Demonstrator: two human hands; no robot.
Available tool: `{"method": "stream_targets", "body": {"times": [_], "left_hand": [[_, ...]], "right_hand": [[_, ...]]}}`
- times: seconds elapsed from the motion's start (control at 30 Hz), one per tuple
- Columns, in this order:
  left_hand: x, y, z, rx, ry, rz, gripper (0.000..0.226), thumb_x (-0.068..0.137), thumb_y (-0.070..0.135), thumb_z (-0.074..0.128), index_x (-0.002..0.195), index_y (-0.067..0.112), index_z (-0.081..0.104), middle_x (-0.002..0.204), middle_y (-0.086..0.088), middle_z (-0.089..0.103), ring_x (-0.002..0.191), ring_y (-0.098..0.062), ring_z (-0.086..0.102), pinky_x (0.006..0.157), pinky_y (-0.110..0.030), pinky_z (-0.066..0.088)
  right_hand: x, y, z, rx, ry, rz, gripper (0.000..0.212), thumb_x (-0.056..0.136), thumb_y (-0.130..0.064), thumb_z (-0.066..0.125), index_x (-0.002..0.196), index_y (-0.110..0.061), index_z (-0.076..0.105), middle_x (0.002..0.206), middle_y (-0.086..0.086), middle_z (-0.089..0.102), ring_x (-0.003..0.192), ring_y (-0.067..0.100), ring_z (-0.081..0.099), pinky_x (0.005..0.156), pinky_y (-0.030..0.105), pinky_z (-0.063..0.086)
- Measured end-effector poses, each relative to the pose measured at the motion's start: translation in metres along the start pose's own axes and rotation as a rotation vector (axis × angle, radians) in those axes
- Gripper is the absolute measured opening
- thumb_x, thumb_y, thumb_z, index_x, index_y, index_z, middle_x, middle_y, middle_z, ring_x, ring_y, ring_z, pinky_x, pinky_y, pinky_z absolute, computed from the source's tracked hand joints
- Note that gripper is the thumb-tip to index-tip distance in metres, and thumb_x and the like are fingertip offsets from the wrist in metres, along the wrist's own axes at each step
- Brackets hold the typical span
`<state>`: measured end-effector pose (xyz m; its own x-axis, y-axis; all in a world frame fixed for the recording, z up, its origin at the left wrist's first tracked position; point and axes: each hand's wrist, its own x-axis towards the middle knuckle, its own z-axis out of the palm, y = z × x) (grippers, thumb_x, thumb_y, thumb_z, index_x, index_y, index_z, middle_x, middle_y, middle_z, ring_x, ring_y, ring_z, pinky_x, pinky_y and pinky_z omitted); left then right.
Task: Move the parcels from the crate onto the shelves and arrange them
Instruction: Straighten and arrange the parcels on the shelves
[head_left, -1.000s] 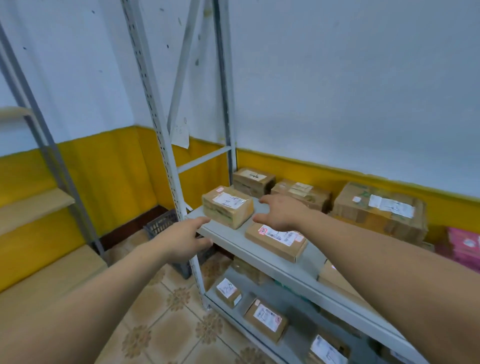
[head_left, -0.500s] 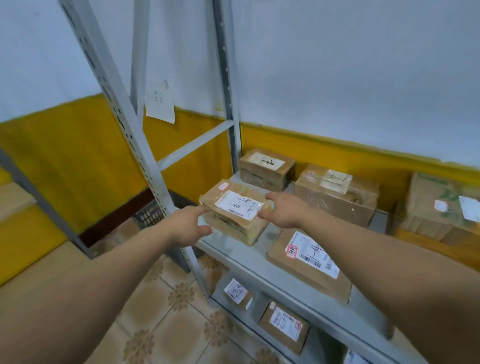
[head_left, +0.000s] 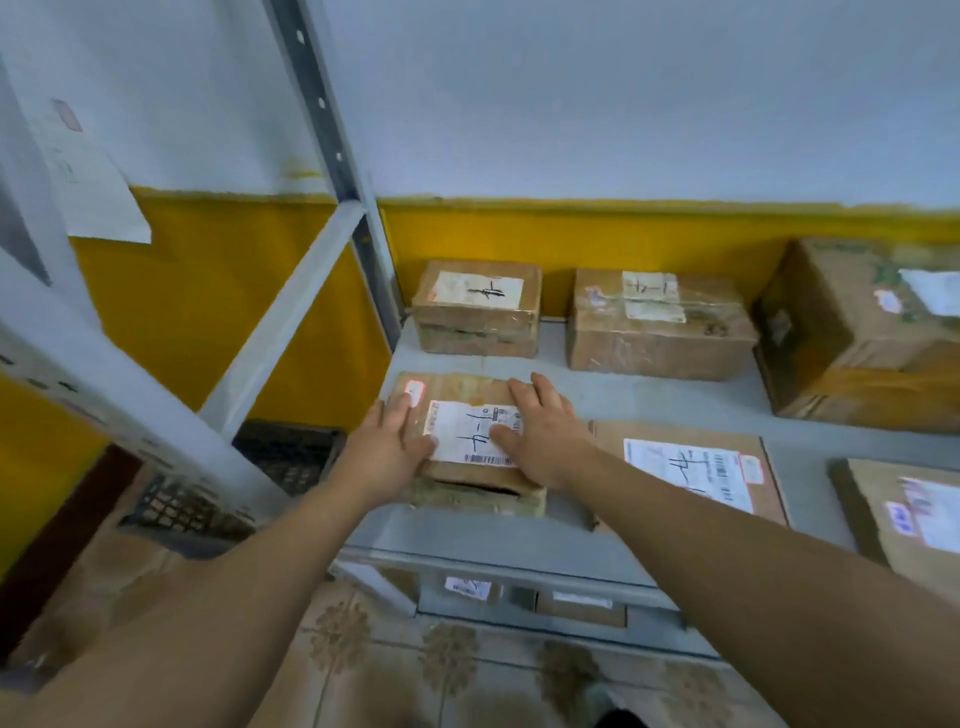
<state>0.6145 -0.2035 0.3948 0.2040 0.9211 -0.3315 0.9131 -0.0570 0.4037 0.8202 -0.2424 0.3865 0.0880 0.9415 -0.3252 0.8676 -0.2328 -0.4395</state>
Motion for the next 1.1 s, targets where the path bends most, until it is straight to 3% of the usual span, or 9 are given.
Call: {"method": "stream_targets", "body": {"times": [0.17, 0.37, 0.47, 0.6, 0.77, 0.97, 1.1], "left_hand": [[-0.008, -0.014, 0.012, -0.109, 0.044, 0.028, 0.073, 0.096, 0.046, 0.049, 0.155, 0.031, 0.009, 0.151, -0.008, 0.027, 0.132, -0.029, 0.037, 0.103, -0.042, 0.037], [0.0, -0.021, 0.005, -0.046, -0.013, 0.034, 0.076, 0.089, 0.053, 0.055, 0.152, 0.03, 0.02, 0.146, -0.008, 0.034, 0.129, -0.03, 0.041, 0.103, -0.046, 0.042], [0.014, -0.01, -0.001, 0.111, 0.102, 0.116, 0.072, 0.088, 0.059, 0.051, 0.148, 0.027, 0.027, 0.154, -0.005, 0.025, 0.14, -0.029, 0.025, 0.11, -0.05, 0.03], [0.034, 0.011, 0.004, 0.181, 0.058, 0.154, 0.076, 0.092, 0.065, 0.039, 0.154, 0.03, 0.011, 0.163, -0.002, -0.003, 0.149, -0.029, -0.001, 0.119, -0.052, 0.012], [0.045, 0.007, 0.012, 0.211, -0.008, 0.103, 0.078, 0.091, 0.07, 0.031, 0.154, 0.035, 0.001, 0.163, 0.001, -0.005, 0.147, -0.031, 0.005, 0.114, -0.053, 0.021], [0.044, 0.009, 0.016, 0.228, -0.003, 0.082, 0.077, 0.091, 0.067, 0.033, 0.153, 0.038, -0.001, 0.161, 0.006, -0.009, 0.146, -0.027, 0.003, 0.11, -0.051, 0.028], [0.043, 0.01, 0.017, 0.223, -0.018, 0.064, 0.075, 0.091, 0.067, 0.033, 0.151, 0.04, -0.004, 0.16, 0.01, -0.012, 0.146, -0.025, -0.001, 0.11, -0.051, 0.029]], "right_hand": [[-0.015, -0.009, 0.002, -0.053, 0.037, 0.034, 0.073, 0.1, -0.051, 0.043, 0.158, -0.031, 0.004, 0.166, -0.003, -0.006, 0.151, 0.027, 0.009, 0.119, 0.049, 0.017], [-0.012, -0.012, 0.005, -0.071, 0.029, 0.053, 0.072, 0.098, -0.054, 0.045, 0.157, -0.028, 0.012, 0.163, -0.001, 0.01, 0.145, 0.028, 0.024, 0.116, 0.043, 0.026], [0.004, -0.012, -0.005, -0.092, 0.05, 0.045, 0.071, 0.097, -0.057, 0.047, 0.156, -0.027, 0.02, 0.159, 0.001, 0.022, 0.144, 0.025, 0.025, 0.117, 0.043, 0.027], [0.042, -0.01, -0.027, -0.04, 0.123, 0.064, 0.069, 0.099, -0.053, 0.046, 0.156, -0.021, 0.022, 0.159, 0.008, 0.025, 0.146, 0.029, 0.024, 0.118, 0.045, 0.026], [0.1, -0.005, -0.056, -0.124, 0.176, 0.003, 0.071, 0.099, -0.05, 0.048, 0.155, -0.016, 0.02, 0.159, 0.013, 0.022, 0.146, 0.034, 0.021, 0.118, 0.048, 0.025], [0.16, -0.006, -0.065, -0.327, 0.15, -0.062, 0.079, 0.096, -0.055, 0.051, 0.157, -0.032, 0.008, 0.166, 0.01, -0.005, 0.152, 0.033, -0.008, 0.121, 0.053, 0.011], [0.186, -0.003, -0.059, -0.409, 0.106, -0.108, 0.073, 0.099, -0.051, 0.048, 0.157, -0.033, 0.007, 0.165, 0.012, -0.003, 0.152, 0.037, -0.006, 0.12, 0.055, 0.018]]}}
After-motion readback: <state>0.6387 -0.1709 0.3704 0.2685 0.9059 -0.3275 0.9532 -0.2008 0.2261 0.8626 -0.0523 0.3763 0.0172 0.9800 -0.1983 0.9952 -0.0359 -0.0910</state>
